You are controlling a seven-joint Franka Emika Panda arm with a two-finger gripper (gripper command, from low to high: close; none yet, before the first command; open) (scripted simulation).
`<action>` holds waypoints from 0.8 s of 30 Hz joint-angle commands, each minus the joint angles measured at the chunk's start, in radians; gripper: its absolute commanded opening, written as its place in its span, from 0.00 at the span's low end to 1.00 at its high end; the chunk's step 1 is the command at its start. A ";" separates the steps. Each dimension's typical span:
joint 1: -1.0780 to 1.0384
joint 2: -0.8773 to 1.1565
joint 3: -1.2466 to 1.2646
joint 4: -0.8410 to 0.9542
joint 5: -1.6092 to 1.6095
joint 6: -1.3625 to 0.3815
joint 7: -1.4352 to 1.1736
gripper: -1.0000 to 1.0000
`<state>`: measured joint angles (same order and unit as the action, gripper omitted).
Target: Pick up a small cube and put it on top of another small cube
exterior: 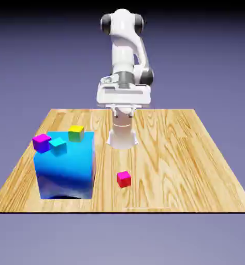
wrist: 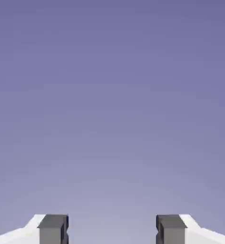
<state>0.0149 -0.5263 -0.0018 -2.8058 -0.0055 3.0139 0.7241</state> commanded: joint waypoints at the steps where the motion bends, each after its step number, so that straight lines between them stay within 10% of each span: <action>1: 0.002 0.036 -0.002 0.004 -0.005 -0.019 -0.014 0.50; 16: 0.039 0.577 -0.024 0.056 -0.073 -0.306 -0.223 0.50; 24: 0.050 0.822 -0.044 0.083 -0.095 -0.088 -0.205 0.50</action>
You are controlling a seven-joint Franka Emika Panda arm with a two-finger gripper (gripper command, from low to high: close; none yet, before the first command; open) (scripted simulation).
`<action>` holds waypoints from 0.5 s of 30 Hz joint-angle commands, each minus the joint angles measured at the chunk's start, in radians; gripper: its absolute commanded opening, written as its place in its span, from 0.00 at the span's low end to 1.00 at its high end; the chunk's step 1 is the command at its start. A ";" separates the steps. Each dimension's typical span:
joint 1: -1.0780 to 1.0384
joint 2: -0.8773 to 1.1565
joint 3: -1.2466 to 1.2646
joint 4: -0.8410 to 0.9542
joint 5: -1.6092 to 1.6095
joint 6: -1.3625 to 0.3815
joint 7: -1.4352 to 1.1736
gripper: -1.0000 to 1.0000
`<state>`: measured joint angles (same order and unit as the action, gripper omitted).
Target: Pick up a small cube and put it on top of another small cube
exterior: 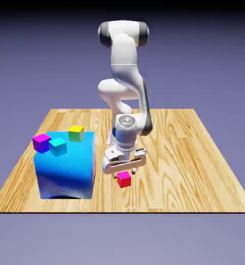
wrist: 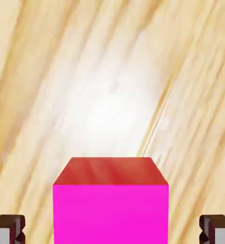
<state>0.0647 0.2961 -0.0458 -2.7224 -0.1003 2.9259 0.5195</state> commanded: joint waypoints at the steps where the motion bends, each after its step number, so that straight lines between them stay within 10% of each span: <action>1: 0.000 0.000 0.000 0.000 0.000 0.000 0.000 0.00; 15: 0.034 -0.400 -0.106 0.043 0.004 -0.423 -0.169 0.00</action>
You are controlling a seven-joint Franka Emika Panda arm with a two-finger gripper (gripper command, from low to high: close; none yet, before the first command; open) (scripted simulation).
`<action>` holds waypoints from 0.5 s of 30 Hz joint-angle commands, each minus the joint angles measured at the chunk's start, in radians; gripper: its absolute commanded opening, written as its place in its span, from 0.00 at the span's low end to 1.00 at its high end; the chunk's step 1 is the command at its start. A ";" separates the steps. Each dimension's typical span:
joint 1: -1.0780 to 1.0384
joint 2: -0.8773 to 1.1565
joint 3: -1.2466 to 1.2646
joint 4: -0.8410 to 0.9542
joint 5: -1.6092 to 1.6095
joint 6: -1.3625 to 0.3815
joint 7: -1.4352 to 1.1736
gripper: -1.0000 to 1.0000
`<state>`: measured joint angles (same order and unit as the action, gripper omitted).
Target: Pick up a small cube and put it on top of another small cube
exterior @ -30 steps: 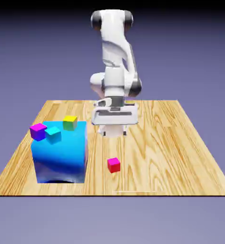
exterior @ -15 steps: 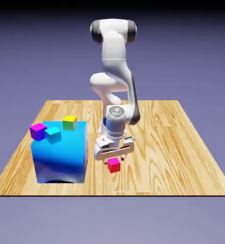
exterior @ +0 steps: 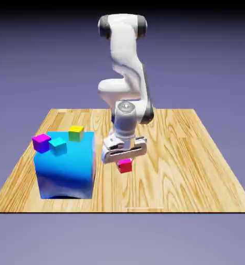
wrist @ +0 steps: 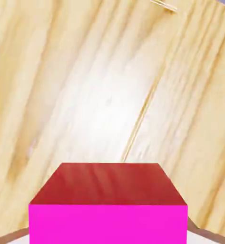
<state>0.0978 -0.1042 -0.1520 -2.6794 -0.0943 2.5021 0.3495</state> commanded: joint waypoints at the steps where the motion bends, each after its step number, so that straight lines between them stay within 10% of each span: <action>1: 0.008 -0.034 -0.027 0.014 -0.015 -0.043 -0.037 0.00; 15: 0.074 -0.511 -0.406 0.208 -0.267 -0.638 -0.609 0.00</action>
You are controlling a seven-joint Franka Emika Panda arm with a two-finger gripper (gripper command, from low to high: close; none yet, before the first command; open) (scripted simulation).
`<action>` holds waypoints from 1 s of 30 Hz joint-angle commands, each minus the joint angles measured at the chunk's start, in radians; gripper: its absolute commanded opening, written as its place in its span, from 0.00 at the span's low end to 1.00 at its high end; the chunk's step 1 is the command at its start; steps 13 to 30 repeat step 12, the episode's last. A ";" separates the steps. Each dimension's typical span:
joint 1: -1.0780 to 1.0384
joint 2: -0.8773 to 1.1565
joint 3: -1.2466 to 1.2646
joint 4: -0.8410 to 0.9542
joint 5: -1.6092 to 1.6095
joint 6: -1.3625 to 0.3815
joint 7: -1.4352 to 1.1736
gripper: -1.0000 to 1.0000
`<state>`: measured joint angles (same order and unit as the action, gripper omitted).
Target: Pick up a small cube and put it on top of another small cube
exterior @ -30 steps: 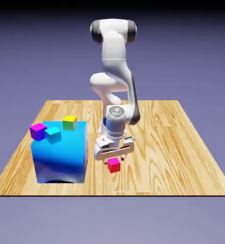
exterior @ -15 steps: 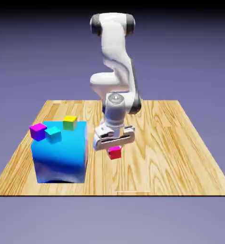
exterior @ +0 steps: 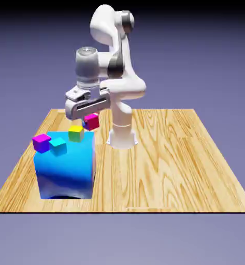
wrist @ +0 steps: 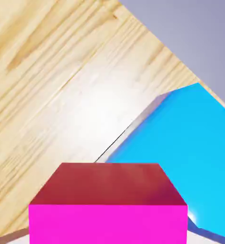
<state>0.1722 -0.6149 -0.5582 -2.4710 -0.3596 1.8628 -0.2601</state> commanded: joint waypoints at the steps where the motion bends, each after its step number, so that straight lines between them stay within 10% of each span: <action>1: -0.014 -0.004 -0.002 -0.003 -0.045 0.003 -0.028 0.00; 8: -0.032 0.066 -0.069 -0.135 -0.107 0.208 -0.029 0.00; 9: -0.032 0.066 -0.069 -0.135 -0.107 0.208 -0.029 1.00; 30: -0.027 0.036 -0.038 -0.078 -0.088 0.121 -0.032 1.00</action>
